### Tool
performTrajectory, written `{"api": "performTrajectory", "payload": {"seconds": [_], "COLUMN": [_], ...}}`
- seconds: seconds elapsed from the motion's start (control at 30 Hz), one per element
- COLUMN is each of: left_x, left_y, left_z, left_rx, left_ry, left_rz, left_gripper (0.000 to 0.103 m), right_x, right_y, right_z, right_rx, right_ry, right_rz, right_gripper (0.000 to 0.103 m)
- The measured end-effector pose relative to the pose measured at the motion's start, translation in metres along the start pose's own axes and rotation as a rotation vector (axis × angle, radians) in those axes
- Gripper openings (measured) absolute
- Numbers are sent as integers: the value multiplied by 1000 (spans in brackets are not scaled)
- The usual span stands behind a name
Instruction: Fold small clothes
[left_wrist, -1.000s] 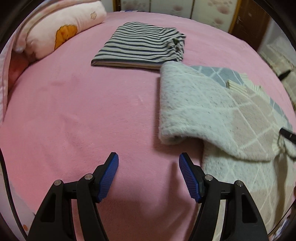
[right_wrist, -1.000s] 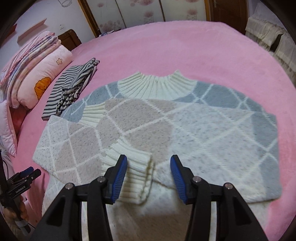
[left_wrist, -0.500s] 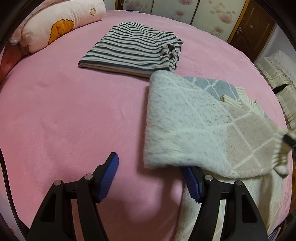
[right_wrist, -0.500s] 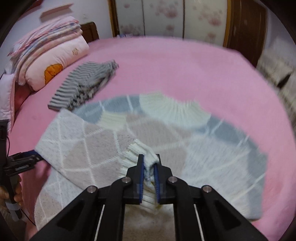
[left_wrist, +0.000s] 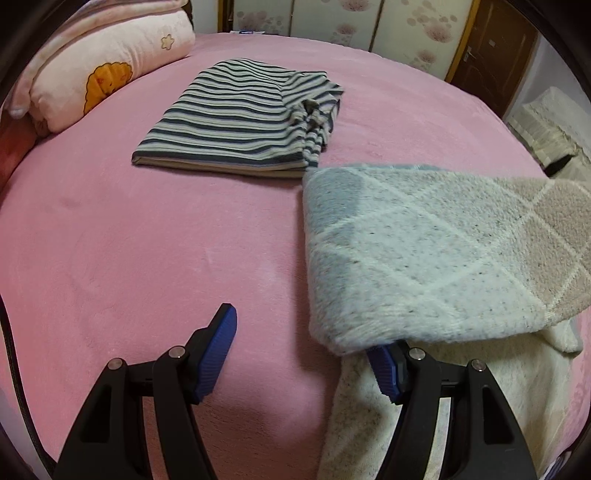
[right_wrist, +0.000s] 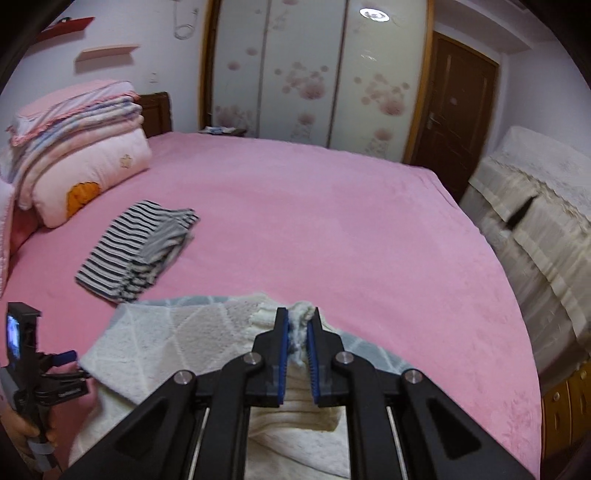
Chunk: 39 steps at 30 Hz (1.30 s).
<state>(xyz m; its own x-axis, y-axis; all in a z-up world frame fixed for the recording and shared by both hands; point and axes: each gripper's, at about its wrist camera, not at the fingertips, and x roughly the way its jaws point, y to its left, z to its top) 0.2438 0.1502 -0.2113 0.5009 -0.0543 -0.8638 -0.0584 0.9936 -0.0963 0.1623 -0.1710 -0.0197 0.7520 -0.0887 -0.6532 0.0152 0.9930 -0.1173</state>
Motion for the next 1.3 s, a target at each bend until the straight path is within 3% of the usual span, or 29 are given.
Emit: {"api": "performTrajectory", "payload": {"seconds": [0.3,0.6,0.67,0.9,1.1,1.3], "left_x": [10,20,19,7,-9,-17], "left_y": [-24,-20,-18,0,15,34], "left_z": [-10,-11,-12,-19,-24,-14], "left_rx": [93,100,102,83,25,-102], "left_ry": [49,74,78,103,104,103], "left_rz": [14,37,31,-27,-84,-162], "left_gripper": [68,73,73,73,73,72], "right_x": [69,114,120,92,75,90], "right_y": [-56,-71,-72,-95,-114,-113], "right_z": [-46,-73,-77,-76,-91,-118], "right_rx": [127,164,160,236,326,394], "right_ry": [203,335,362,321,339,405], "right_rz": [-56,-88,-96,-69,3,48], "right_gripper": [8,8,13,40,41,41]}}
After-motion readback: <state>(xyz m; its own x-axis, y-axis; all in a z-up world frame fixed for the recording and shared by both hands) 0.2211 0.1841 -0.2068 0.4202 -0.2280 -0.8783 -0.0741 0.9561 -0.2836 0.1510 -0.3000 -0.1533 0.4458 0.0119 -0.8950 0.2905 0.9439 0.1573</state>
